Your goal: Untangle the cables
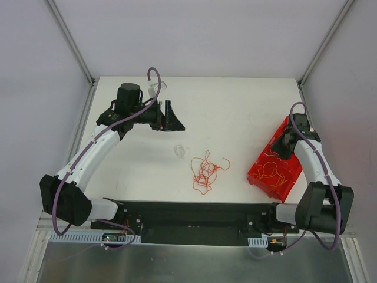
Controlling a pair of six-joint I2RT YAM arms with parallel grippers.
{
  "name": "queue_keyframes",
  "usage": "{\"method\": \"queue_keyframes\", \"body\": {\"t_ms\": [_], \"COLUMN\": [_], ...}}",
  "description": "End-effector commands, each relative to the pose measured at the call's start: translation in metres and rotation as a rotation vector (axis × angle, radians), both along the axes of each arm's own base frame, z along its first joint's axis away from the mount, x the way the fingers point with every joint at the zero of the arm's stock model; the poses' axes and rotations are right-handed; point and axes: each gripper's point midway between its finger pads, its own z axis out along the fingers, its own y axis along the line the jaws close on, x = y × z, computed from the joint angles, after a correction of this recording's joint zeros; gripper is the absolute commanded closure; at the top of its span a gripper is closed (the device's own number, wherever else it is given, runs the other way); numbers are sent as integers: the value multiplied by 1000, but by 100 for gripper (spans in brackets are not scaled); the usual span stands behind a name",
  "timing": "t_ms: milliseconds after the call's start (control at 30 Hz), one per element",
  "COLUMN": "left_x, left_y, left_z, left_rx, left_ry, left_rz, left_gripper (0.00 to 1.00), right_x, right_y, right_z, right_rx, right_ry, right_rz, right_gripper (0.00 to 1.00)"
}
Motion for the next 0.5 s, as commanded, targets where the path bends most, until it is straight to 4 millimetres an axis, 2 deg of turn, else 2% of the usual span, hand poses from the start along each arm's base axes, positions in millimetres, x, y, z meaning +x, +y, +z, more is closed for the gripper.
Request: {"method": "queue_keyframes", "body": {"t_ms": [0,267,367,467], "left_x": [-7,-8,-8,-7], "left_y": [-3,-2,-2,-2], "left_z": [13,15,14,13], "left_rx": [-18,-18,-15,-13], "left_ry": [-54,-63,-65,-61], "left_rz": [-35,-33,-31,-30], "left_gripper": [27,27,27,27], "right_x": [1,8,9,12], "right_y": [-4,-11,-14,-20], "right_z": [-5,-31,-35,-33], "right_rx": [-14,-22,-25,-57], "right_ry": [1,59,85,73], "right_rz": [-45,-31,-28,-37], "right_gripper": [63,65,85,95]}}
